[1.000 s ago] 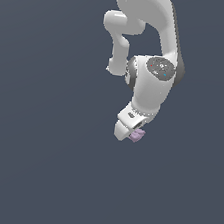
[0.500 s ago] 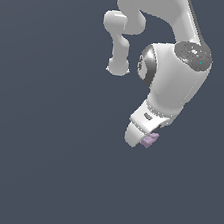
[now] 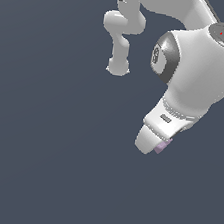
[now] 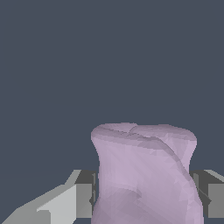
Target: Pick up the object and move it to a goal position.
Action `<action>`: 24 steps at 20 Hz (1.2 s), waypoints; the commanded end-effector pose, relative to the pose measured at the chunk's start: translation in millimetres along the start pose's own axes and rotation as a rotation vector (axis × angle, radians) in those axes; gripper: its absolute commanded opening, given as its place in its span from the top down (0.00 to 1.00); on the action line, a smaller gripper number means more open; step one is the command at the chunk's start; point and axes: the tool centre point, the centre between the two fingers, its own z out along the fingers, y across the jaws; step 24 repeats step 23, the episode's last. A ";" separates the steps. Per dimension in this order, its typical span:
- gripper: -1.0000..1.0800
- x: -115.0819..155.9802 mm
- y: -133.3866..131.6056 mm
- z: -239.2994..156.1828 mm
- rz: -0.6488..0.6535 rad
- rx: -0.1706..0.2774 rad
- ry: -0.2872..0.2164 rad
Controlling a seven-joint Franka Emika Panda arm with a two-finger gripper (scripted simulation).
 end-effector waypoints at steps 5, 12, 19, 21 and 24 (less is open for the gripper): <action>1.00 19.2 4.3 -20.5 0.000 0.000 -0.001; 1.00 31.5 7.3 -33.3 0.000 0.000 -0.001; 1.00 36.8 8.8 -38.6 0.000 0.000 -0.001; 1.00 37.4 9.0 -39.2 0.000 0.000 -0.001; 1.00 37.9 8.6 -39.3 0.000 -0.001 -0.001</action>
